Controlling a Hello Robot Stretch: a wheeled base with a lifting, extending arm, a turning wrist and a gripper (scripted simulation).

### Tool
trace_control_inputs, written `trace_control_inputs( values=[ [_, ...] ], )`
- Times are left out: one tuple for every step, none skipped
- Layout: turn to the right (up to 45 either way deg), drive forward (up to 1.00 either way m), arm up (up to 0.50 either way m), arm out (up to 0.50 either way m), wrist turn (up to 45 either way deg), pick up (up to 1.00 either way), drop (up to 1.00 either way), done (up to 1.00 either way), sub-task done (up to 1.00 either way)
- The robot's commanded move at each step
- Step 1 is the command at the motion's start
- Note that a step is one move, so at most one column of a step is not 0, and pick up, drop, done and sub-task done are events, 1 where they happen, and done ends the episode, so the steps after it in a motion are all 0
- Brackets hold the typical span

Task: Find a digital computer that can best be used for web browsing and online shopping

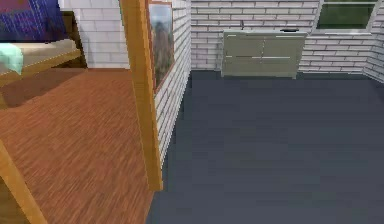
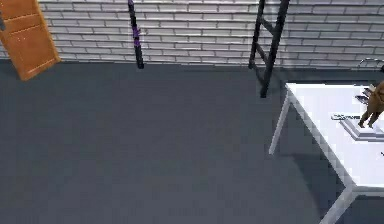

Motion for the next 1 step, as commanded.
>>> trace_control_inputs(
  values=[
    [0.0,0.5,0.0,0.0,0.0,0.0,0.0,0.0,0.0]
  ],
)
